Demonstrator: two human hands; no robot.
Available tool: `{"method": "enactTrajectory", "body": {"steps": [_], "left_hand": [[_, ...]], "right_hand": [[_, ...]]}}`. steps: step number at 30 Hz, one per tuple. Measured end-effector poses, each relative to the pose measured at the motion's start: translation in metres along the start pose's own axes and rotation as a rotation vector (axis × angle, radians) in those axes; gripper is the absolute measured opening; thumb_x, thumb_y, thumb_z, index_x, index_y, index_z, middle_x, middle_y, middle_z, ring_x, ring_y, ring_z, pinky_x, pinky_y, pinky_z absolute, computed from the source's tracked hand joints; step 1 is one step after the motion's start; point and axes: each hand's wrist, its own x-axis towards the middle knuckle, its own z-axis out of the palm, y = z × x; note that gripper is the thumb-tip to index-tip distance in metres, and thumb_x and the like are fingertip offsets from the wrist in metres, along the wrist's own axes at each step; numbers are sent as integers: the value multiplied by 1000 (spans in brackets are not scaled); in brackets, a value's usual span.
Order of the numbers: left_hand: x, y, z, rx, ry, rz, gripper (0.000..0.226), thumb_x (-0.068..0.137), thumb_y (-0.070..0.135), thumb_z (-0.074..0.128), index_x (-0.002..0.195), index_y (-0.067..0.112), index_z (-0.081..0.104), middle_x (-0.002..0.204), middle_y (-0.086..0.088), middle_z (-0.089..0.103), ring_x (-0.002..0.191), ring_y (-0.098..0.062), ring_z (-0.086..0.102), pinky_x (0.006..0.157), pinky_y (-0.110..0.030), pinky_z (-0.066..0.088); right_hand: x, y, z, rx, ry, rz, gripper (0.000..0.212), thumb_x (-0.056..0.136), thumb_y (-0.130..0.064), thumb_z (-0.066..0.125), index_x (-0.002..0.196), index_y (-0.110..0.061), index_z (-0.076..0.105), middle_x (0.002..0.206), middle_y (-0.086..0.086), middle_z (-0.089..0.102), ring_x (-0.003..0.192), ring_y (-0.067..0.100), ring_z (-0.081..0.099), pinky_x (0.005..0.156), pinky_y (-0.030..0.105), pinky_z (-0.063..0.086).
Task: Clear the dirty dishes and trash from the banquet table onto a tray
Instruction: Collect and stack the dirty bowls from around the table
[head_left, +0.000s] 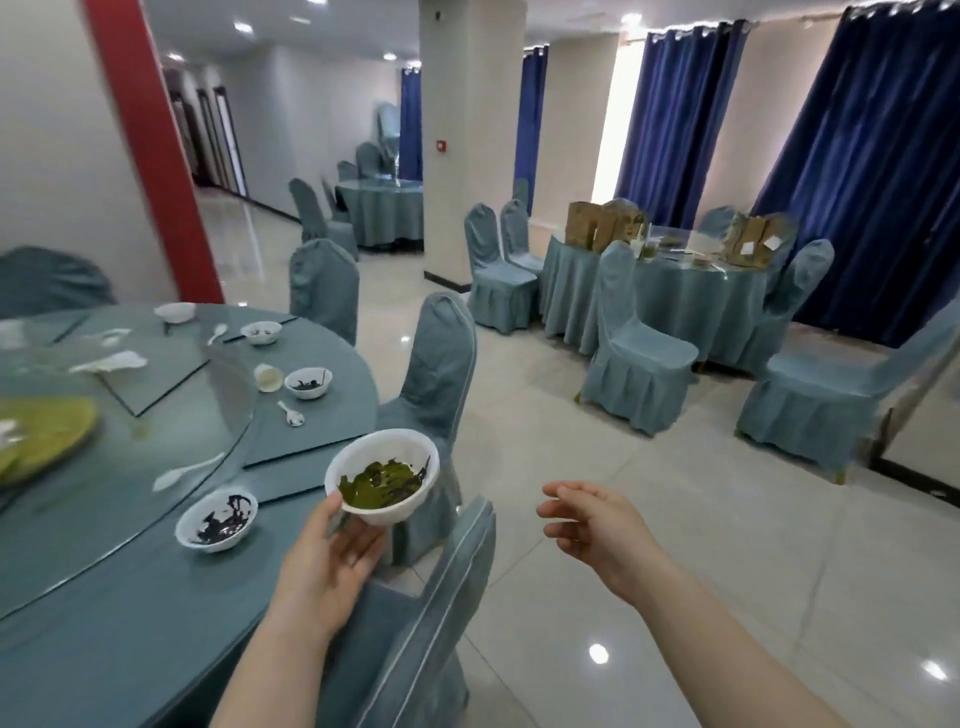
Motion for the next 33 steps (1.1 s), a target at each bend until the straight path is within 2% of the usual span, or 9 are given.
{"method": "enactTrajectory", "body": {"steps": [7,12,14,16,19,22,25,29,33], "left_hand": [[64,35,-17,-116,170,160,20,95,23,55,113,14,54,98,-14,63,92,-25,62,77,-38,51],[103,62,-35,-157,251,212,17,94,23,55,106,12,58,92,-12,66,89,-24,63,99,-43,46],[116,73,-41,-186,279,239,17,95,22,54,107,12,59,92,-11,65,89,-25,63,102,-45,44],[121,82,-48,-217,321,256,20,95,22,54,110,10,58,101,-15,63,96,-30,61,99,-47,46],[125,92,-62,-251,394,265,19,95,22,54,109,10,58,105,-18,61,97,-31,61,78,-41,56],[135,109,-72,-281,471,284,28,95,23,54,121,14,50,106,-21,59,99,-31,61,85,-41,50],[140,125,-79,-279,546,329,26,95,24,55,120,15,52,109,-21,60,99,-31,63,90,-43,49],[138,128,-92,-260,701,389,12,96,25,54,103,18,60,103,-17,64,92,-27,66,75,-36,52],[132,115,-106,-281,845,416,12,95,25,54,100,18,63,101,-15,65,89,-24,65,80,-35,51]], "right_hand": [[111,5,72,-80,-304,104,13,95,-13,52,95,-9,64,72,5,71,56,16,60,50,22,44],[167,11,128,-173,-388,141,11,95,-13,53,95,-10,64,68,1,70,51,13,59,48,21,44],[187,15,151,-191,-436,147,11,94,-13,54,95,-10,64,70,3,71,52,13,59,47,21,44],[205,19,171,-224,-472,174,10,94,-13,55,96,-9,64,71,4,71,53,15,58,47,21,43],[228,31,201,-324,-534,216,10,92,-12,58,99,-9,64,73,4,71,55,14,58,47,22,44],[250,52,237,-406,-628,251,15,87,-9,64,102,-8,63,75,5,71,55,14,58,50,23,44],[263,83,274,-486,-710,331,12,87,-9,64,98,-7,60,73,7,67,48,12,55,44,20,40],[283,123,327,-548,-789,442,14,92,-22,60,89,-9,56,67,6,61,44,12,51,41,18,34],[303,152,378,-542,-821,605,28,93,-38,57,82,-11,54,60,6,54,41,13,43,36,15,29]]}}
